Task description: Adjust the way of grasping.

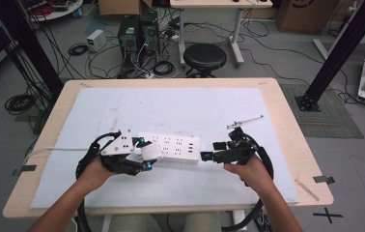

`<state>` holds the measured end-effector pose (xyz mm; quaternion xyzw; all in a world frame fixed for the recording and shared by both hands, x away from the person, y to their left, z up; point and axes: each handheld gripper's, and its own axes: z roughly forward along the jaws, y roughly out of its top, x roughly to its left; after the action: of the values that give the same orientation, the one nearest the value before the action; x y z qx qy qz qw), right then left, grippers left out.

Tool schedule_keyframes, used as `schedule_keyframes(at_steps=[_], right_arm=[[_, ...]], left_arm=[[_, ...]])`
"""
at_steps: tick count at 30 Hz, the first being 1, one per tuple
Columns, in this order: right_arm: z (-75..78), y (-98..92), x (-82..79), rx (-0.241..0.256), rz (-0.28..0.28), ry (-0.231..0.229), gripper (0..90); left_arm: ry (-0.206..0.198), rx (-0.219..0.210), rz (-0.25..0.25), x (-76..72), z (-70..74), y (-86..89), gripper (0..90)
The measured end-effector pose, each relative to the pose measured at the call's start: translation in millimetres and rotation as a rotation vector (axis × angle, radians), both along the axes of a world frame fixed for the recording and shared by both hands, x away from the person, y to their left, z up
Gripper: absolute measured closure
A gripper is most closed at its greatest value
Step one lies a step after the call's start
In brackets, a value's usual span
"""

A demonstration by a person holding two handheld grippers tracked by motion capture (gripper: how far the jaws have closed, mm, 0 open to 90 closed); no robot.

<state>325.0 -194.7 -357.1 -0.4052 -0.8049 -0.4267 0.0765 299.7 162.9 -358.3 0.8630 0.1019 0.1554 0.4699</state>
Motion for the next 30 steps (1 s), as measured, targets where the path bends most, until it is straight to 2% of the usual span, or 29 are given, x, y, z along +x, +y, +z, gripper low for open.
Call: schedule_keyframes(at_steps=[5,7,8,17,23,30], right_arm=[[0.2,7.7,2.3,0.038,0.035,0.047,16.3],[0.5,9.1,2.8,0.044,0.036,0.056,16.3],[0.2,10.6,5.2,0.063,0.036,0.084,16.4],[-1.1,17.4,10.7,0.091,0.038,0.141,16.4],[-0.7,24.1,13.2,0.157,0.066,0.193,16.5],[-2.0,31.3,16.2,0.223,0.072,0.255,16.5]], left_arm=[[-0.006,0.01,-0.017,1.4,-0.8,-7.2,42.5],[-0.01,0.013,-0.026,1.6,-1.0,-10.3,42.5],[-0.009,0.009,-0.028,1.3,-1.4,-11.4,42.5],[-0.021,0.025,-0.044,-0.2,-5.8,-21.7,42.5],[-0.032,0.024,-0.052,-0.4,-7.6,-31.8,42.5],[-0.04,0.016,-0.064,-1.0,-9.5,-40.4,42.5]])
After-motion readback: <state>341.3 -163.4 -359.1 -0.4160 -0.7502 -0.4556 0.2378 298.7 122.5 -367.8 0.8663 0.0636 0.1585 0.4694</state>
